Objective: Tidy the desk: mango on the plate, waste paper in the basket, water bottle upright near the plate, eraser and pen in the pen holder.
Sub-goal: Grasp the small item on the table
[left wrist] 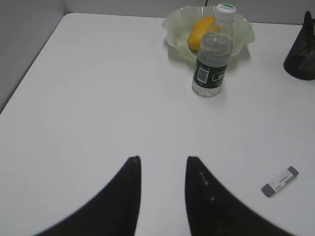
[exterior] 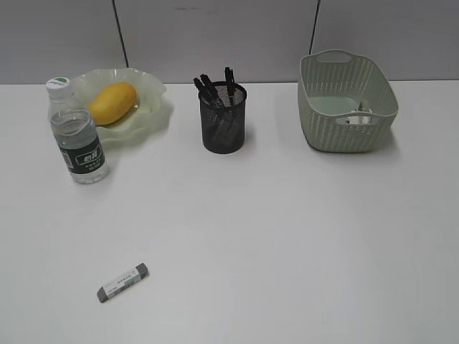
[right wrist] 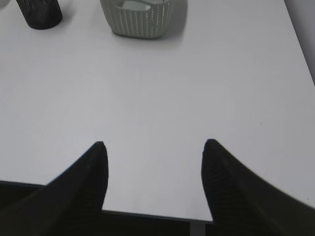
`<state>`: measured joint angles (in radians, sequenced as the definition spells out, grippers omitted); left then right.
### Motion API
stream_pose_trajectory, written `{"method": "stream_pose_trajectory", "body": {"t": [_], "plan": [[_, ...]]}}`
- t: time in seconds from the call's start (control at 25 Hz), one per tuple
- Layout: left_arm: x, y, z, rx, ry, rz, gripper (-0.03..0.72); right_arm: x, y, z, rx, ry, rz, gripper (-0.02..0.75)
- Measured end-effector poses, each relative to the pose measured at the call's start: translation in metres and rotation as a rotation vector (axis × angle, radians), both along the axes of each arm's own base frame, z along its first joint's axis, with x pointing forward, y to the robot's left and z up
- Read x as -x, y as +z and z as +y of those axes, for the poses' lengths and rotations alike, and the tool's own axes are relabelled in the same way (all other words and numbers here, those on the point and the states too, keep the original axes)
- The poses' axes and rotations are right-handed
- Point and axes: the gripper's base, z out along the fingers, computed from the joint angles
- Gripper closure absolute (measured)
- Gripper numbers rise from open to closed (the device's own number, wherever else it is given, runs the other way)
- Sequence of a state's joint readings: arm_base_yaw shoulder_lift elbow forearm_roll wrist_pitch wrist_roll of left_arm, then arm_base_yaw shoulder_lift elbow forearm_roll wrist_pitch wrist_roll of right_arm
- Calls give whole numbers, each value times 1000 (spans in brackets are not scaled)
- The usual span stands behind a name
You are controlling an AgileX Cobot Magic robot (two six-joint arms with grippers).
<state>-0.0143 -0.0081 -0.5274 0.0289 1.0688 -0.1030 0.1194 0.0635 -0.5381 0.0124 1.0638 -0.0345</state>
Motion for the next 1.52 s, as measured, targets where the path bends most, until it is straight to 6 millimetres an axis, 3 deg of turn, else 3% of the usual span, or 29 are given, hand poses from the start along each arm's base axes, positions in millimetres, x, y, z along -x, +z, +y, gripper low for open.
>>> {"method": "stream_pose_trajectory", "body": {"t": [0.2, 1.32, 1.4, 1.52], "plan": [[0, 0, 0, 1, 0, -1, 449, 8, -9, 0, -18, 8, -43, 258], [0, 0, -2, 16, -12, 0, 442, 7, -8, 1, -17, -69, -54, 259], [0, 0, -2, 16, -12, 0, 380, 7, -8, 1, -17, -69, -56, 259], [-1, 0, -1, 7, -5, 3, 171, 7, -8, 1, -17, -69, -57, 259]]}}
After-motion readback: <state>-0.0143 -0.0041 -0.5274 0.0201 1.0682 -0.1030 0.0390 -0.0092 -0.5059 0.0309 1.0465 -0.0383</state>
